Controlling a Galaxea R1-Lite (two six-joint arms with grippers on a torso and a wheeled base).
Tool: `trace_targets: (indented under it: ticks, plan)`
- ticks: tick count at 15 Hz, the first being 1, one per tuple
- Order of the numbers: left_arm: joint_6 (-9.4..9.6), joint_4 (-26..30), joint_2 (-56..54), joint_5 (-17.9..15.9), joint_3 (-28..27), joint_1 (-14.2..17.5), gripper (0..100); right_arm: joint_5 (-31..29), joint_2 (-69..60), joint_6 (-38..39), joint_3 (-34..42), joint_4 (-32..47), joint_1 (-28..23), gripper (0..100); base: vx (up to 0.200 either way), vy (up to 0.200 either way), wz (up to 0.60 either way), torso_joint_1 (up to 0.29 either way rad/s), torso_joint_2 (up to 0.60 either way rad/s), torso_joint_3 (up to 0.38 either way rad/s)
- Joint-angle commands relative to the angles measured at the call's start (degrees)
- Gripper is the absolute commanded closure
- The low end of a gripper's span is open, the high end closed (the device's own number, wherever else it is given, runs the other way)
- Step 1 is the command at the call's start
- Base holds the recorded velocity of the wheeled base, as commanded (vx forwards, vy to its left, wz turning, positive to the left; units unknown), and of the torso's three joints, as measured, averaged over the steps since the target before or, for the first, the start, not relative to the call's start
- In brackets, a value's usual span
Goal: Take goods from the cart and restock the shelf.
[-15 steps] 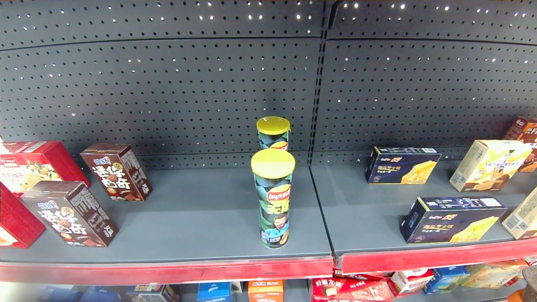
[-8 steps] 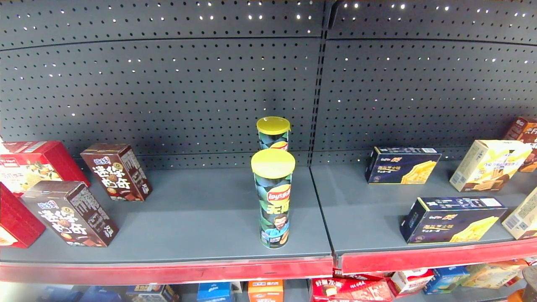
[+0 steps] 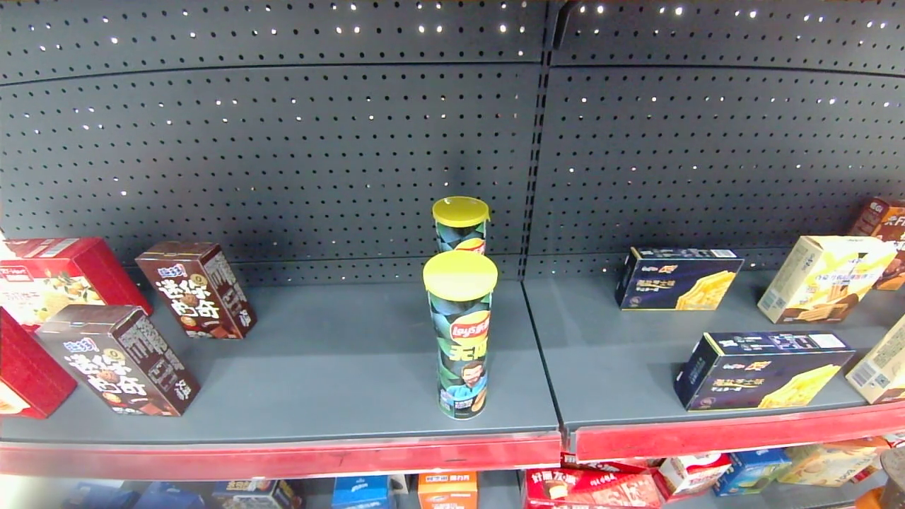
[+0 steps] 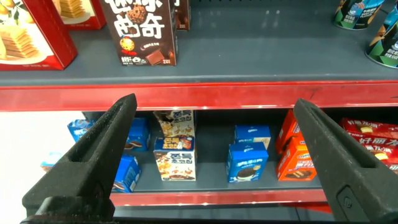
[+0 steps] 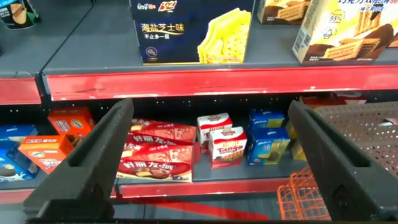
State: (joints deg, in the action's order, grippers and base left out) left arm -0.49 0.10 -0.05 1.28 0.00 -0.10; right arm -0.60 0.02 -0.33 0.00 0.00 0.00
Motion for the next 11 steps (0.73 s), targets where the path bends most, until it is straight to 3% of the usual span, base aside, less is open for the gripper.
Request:
trace_targets:
  ticks: [1, 11]
  plan:
    - [-0.04, 0.0, 0.1, 0.0, 0.0, 0.0, 0, 0.0, 0.0, 0.0, 0.0, 0.0, 0.0, 0, 0.0, 0.0, 0.0, 0.0, 0.0, 0.0]
    - [-0.04, 0.0, 0.0, 0.0, 0.0, 0.0, 0, 0.0, 0.0, -0.1, 0.0, 0.0, 0.0, 0, 0.0, 0.0, 0.0, 0.0, 0.0, 0.0]
